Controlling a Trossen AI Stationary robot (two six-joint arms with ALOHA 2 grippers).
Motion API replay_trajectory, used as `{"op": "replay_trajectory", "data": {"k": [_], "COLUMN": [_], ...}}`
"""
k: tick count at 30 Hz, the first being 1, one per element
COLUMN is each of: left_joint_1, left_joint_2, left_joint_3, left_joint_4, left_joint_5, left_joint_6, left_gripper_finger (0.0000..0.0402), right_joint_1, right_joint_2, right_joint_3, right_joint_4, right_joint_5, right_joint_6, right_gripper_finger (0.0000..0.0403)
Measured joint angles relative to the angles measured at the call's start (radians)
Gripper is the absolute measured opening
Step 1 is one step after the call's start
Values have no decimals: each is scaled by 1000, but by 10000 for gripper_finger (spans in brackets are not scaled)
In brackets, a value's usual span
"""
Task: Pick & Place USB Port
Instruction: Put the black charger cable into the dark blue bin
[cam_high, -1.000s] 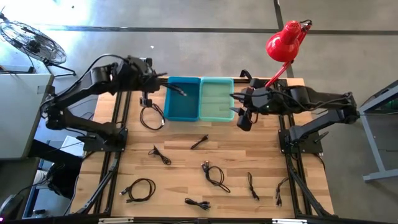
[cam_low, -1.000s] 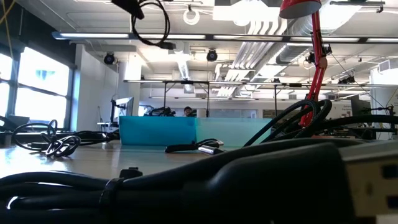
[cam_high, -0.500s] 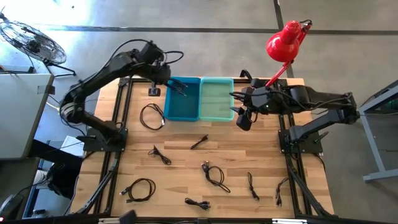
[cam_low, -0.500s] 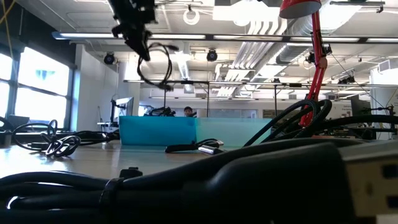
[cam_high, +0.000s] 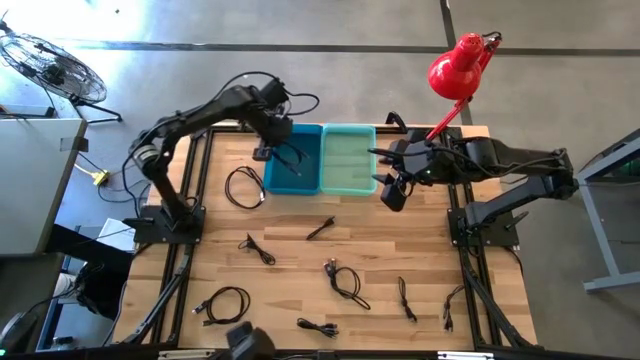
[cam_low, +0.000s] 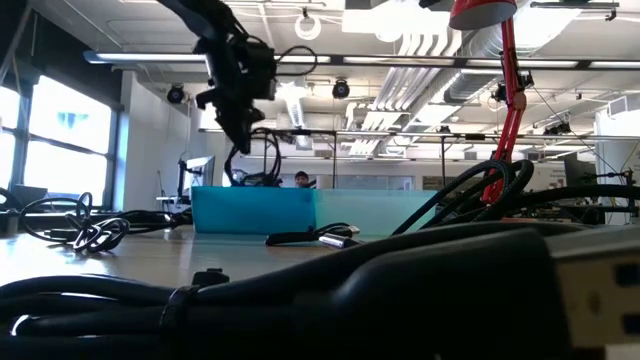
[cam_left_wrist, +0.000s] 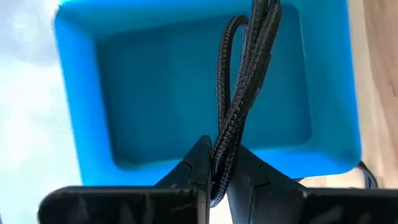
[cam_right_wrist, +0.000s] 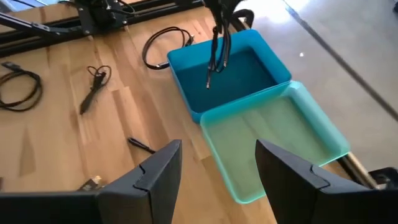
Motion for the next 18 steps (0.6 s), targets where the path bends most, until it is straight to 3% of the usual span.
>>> {"op": "replay_trajectory", "data": {"k": [8,18], "left_joint_1": [0,0], "left_joint_2": [75,83], "left_joint_3": [0,1], "left_joint_4": [13,27], "left_joint_5": [6,-48], "left_joint_6": [-4,-40], "left_gripper_finger": [22,169], "right_joint_1": [0,0], "right_joint_2": [0,0], "right_joint_3": [0,0], "right_joint_4": [0,0], "right_joint_5": [-4,-5], "right_joint_6": [25,28], "right_gripper_finger": [197,197]}}
